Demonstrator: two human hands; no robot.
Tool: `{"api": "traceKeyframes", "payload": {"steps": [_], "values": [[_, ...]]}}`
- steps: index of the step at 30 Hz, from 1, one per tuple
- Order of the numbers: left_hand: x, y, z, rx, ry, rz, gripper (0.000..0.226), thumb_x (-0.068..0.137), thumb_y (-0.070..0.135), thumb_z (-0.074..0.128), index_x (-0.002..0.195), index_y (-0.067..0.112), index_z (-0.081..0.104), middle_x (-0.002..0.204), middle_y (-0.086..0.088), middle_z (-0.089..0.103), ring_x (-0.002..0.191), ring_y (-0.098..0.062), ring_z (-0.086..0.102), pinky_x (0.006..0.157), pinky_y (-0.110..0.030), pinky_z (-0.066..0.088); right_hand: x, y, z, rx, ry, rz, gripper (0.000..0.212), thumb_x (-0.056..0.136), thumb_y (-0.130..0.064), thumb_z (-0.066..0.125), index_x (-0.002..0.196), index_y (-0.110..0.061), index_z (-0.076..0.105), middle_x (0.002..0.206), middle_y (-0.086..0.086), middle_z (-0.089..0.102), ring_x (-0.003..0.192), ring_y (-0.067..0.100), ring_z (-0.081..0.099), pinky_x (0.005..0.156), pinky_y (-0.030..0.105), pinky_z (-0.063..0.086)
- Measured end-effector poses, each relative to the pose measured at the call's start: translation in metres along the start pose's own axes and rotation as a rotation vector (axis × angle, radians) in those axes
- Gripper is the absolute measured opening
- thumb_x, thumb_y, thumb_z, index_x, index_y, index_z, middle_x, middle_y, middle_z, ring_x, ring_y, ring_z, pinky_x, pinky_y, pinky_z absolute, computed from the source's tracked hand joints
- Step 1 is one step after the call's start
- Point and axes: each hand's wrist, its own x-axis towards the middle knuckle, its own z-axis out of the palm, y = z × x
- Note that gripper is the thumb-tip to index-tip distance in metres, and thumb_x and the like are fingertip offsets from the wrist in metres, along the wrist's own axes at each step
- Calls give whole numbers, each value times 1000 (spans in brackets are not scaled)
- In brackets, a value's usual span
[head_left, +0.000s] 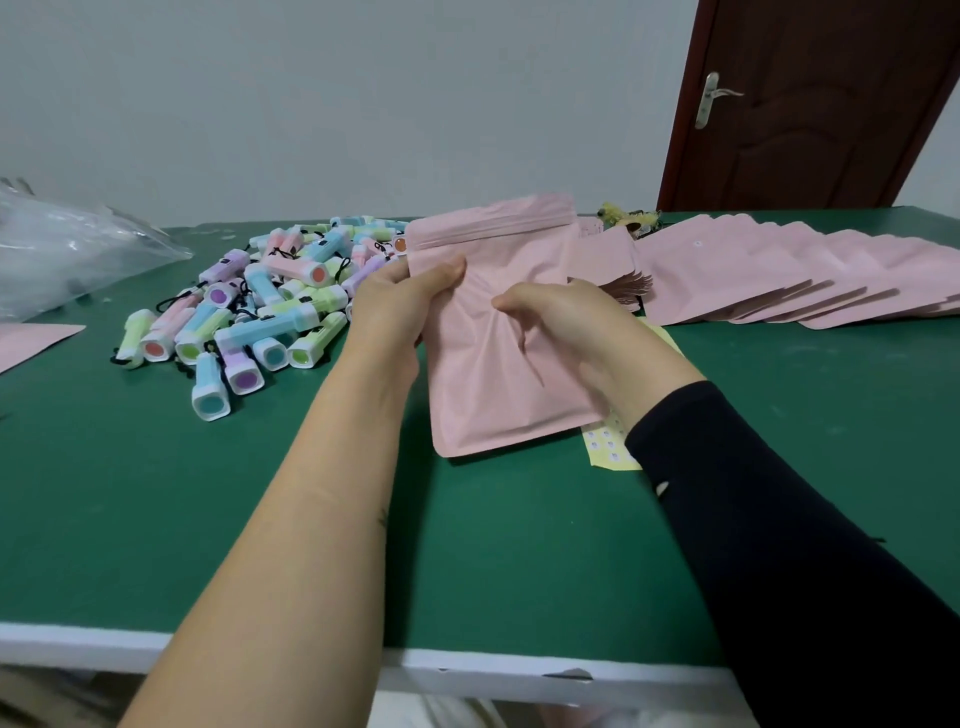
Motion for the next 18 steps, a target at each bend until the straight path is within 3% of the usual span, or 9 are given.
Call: {"api": "traceKeyframes", "payload": {"steps": [6,8,10,12,18], "values": [[1,1,-6,0,48,41,2,88,16,72,87,18,72,86,2,72,83,-15,60,78,-28,41,-2,0,-5,-40,-47,17,30,81,-19,67,55,-15,55,74,8,63,76,24,60,93,39,48],[1,0,-6,29,39,102,6,90,16,69,85,17,71,73,9,71,66,-4,62,65,-15,44,0,1,-6,-48,-35,20,35,81,-19,68,50,-16,52,68,6,61,74,24,58,90,38,48],[1,-1,-6,110,32,157,14,93,18,66,79,18,67,59,17,62,48,2,51,49,-11,37,0,2,-7,-53,-14,25,37,81,-17,67,48,-15,51,60,5,57,69,23,56,83,35,46],[2,-1,-7,201,14,171,23,96,22,62,73,21,62,51,20,53,43,2,40,46,-14,31,1,3,-10,-55,-3,26,36,81,-14,66,49,-14,51,55,4,54,64,22,53,78,33,44],[1,0,-8,202,22,240,24,98,16,58,75,18,58,47,21,52,39,5,40,42,-8,30,1,2,-10,-57,-33,24,33,83,-12,65,53,-12,51,57,6,52,61,21,52,73,30,43]]}}
